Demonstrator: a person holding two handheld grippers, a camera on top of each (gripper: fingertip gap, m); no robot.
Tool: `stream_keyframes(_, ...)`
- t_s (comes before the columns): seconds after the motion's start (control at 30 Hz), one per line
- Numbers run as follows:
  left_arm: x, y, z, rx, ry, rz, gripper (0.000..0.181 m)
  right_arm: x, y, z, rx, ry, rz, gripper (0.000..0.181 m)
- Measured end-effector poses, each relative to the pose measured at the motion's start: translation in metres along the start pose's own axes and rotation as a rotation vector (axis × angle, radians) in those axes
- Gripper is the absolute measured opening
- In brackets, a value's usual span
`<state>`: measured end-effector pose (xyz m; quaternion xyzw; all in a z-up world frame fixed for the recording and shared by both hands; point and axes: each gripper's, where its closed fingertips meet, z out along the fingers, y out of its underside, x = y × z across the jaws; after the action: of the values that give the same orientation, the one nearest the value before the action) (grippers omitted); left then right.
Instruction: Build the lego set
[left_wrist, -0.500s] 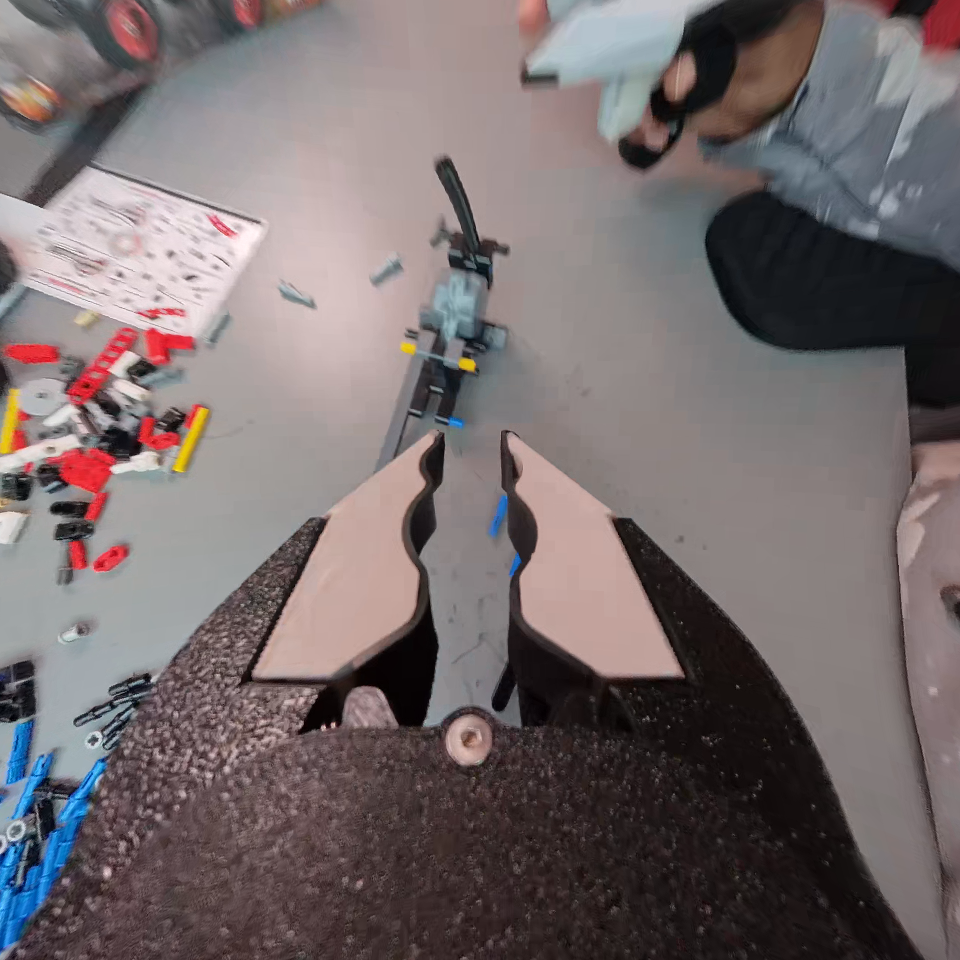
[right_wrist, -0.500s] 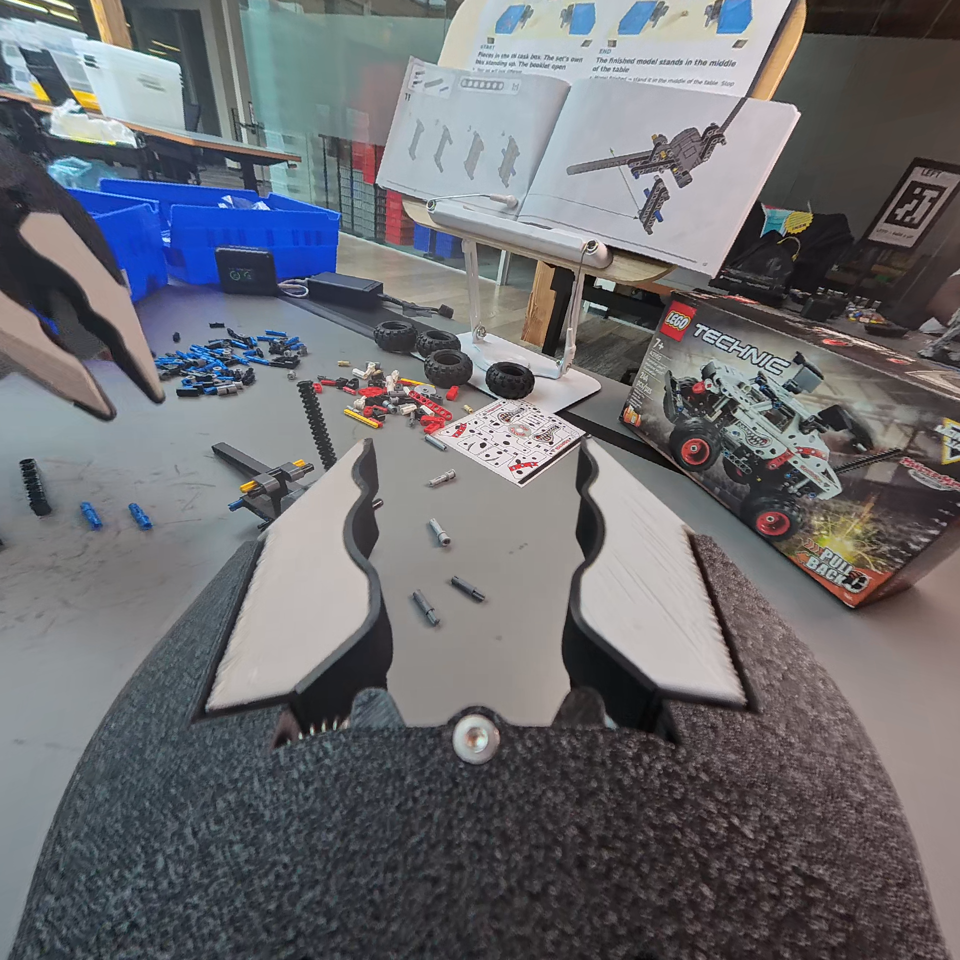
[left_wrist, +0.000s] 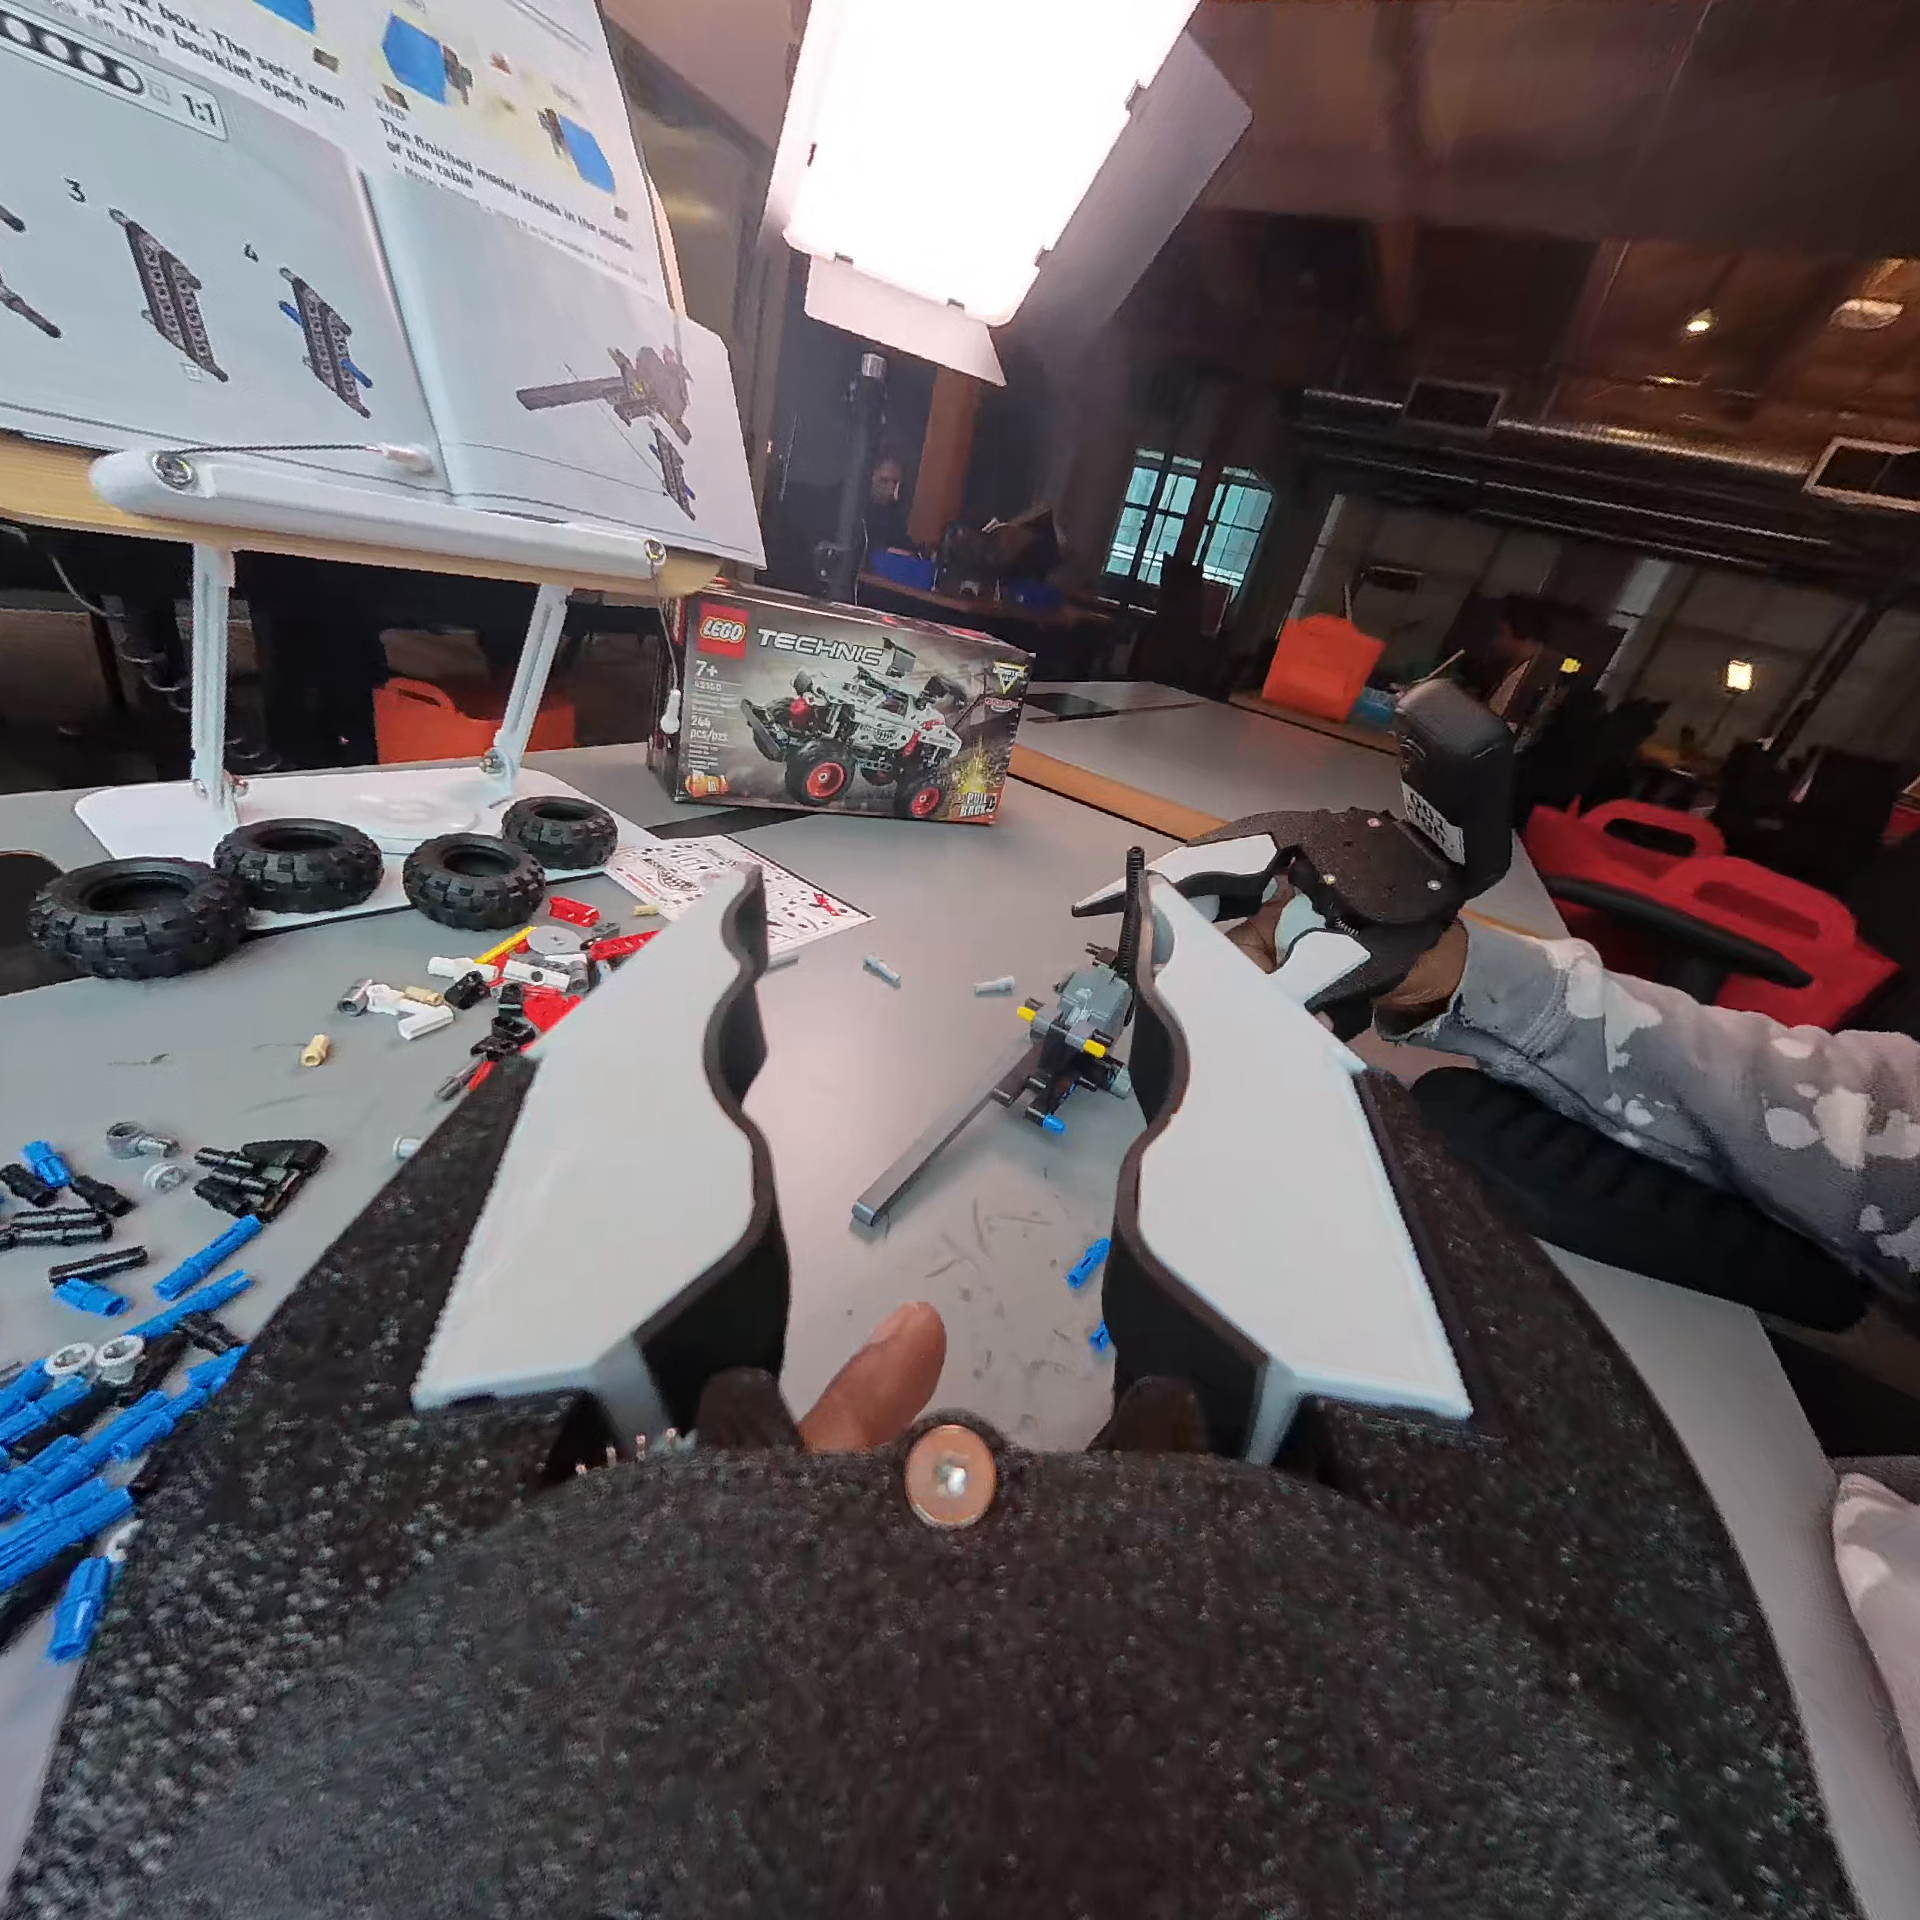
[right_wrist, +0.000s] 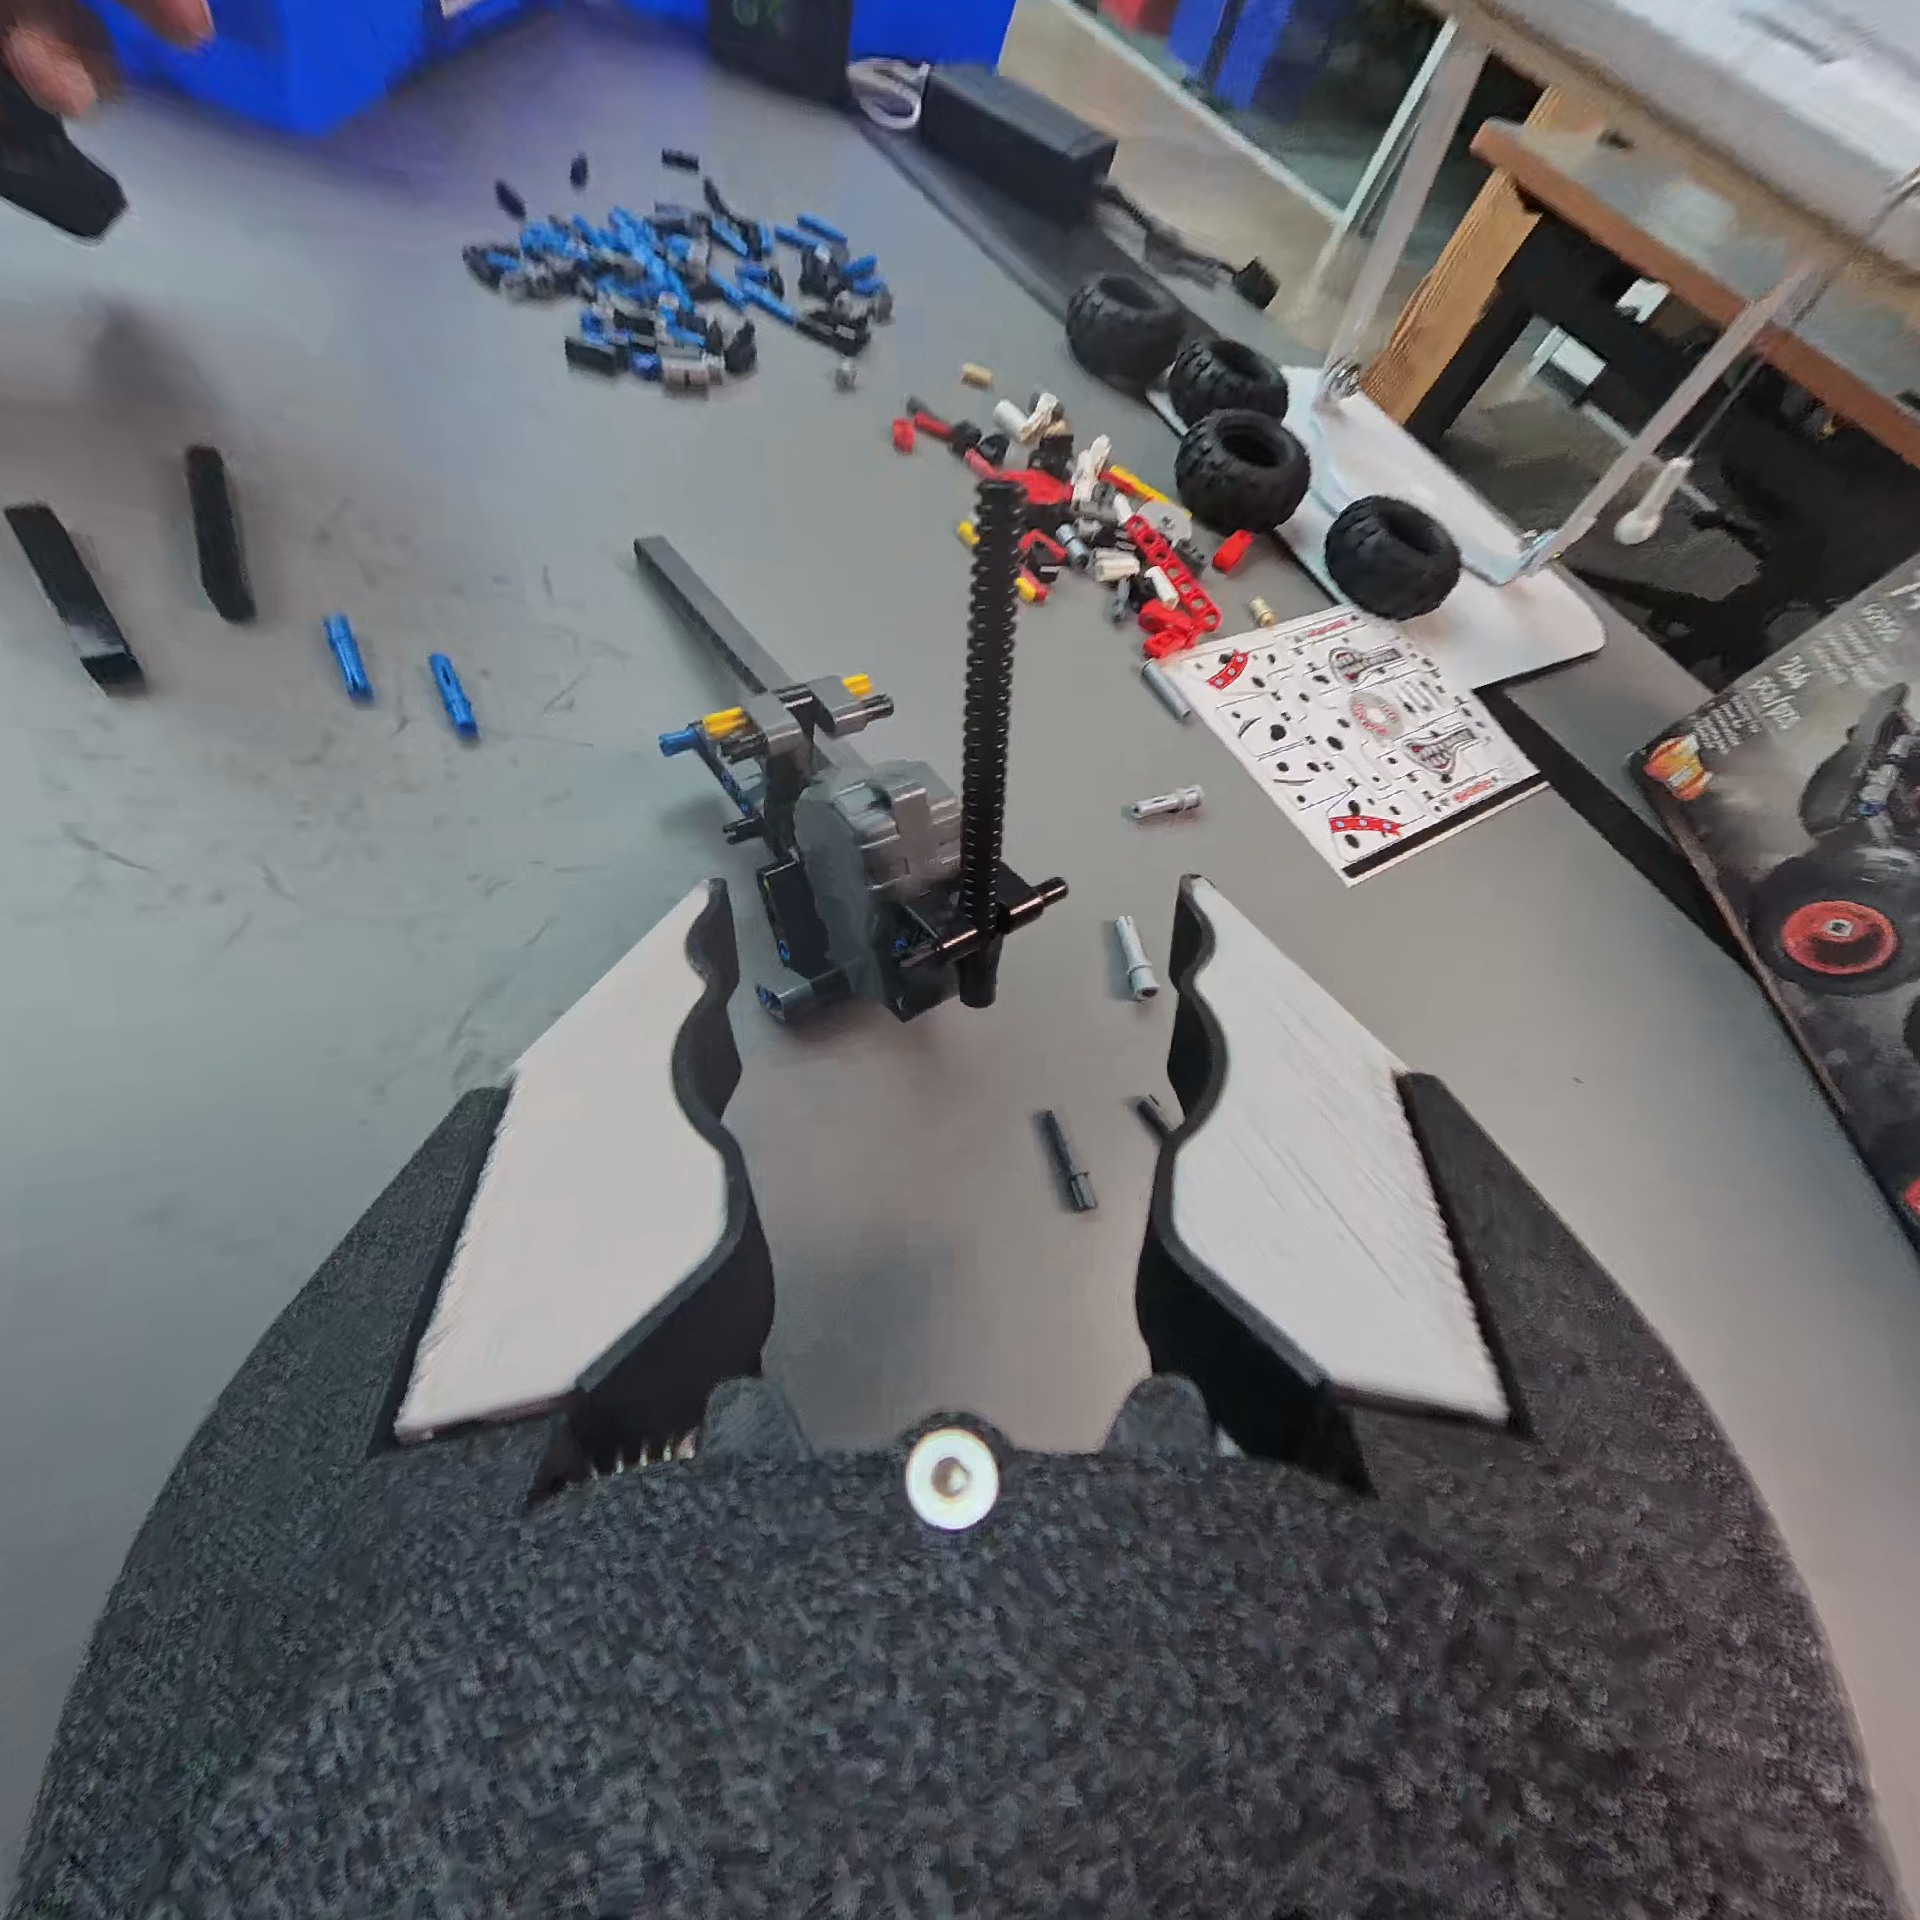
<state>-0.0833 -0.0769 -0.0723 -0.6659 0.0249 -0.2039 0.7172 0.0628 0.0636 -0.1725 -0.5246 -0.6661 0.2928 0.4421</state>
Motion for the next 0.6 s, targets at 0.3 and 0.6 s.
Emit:
stream_keyframes(0.3, 0.003, 0.026, 0.006, -0.132, 0.005, 0.162, 0.052, -0.022, 0.017, 0.040, -0.247, -0.285, -0.109, 0.065)
stream_keyframes(0.6, 0.011, 0.039, 0.009, -0.198, 0.017, 0.244, 0.047, -0.014, 0.005, 0.067, -0.274, -0.290, -0.135, 0.062)
